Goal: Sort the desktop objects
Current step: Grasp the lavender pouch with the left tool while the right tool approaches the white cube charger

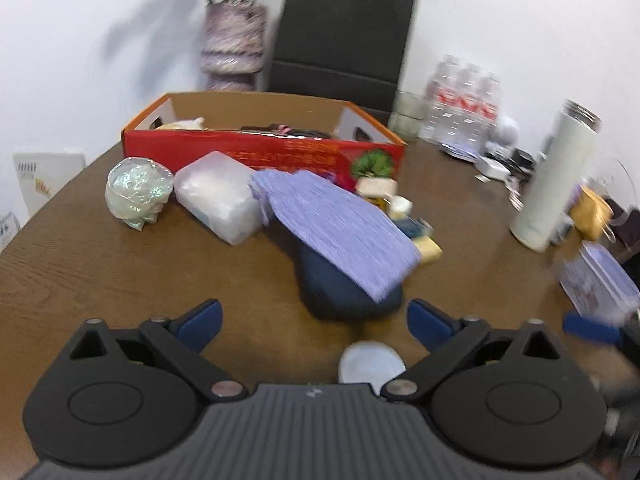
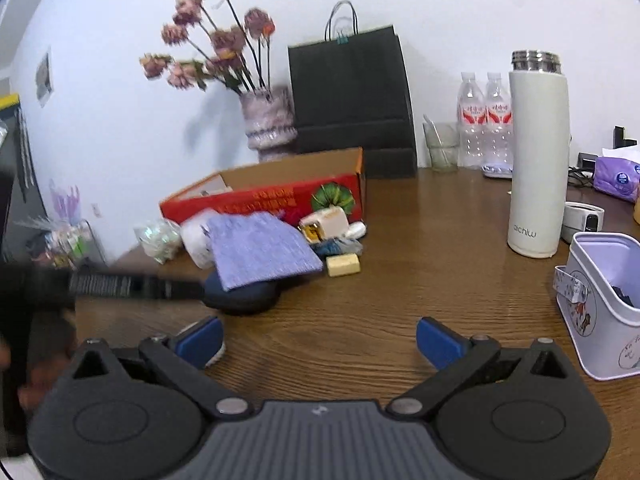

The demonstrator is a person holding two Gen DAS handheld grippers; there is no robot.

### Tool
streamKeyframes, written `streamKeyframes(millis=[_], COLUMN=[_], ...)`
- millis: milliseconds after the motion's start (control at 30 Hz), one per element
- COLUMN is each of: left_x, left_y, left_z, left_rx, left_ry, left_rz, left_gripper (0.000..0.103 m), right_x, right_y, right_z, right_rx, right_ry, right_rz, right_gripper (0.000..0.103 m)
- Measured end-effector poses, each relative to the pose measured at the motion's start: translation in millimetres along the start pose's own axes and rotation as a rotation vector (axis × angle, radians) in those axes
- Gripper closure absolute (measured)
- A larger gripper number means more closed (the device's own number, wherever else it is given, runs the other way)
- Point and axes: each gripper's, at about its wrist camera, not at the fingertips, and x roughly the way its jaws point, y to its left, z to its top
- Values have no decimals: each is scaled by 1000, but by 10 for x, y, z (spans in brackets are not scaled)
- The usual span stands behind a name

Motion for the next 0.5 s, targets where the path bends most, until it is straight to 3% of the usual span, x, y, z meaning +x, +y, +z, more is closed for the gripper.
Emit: streamKeyframes(millis=[133,300,400,500], left_x=[346,759,865,769], left_y=[97,150,187,144], left_z=[329,541,519,521], left_rx=[-78,-136,-166,-144], left_ry=[60,108,115,86], left_rz=[-22,-80,-123,-111], left_gripper=[22,23,52,63], right_x=[189,410,564,710], right_y=[-31,-128,-155,-160], right_z=[93,349,453,530], right_rx=[-15,27,30,35], right_ry=[21,-4,8,25], right_rz=[-18,-21,-20,-17], right_gripper=[0,8,13,14])
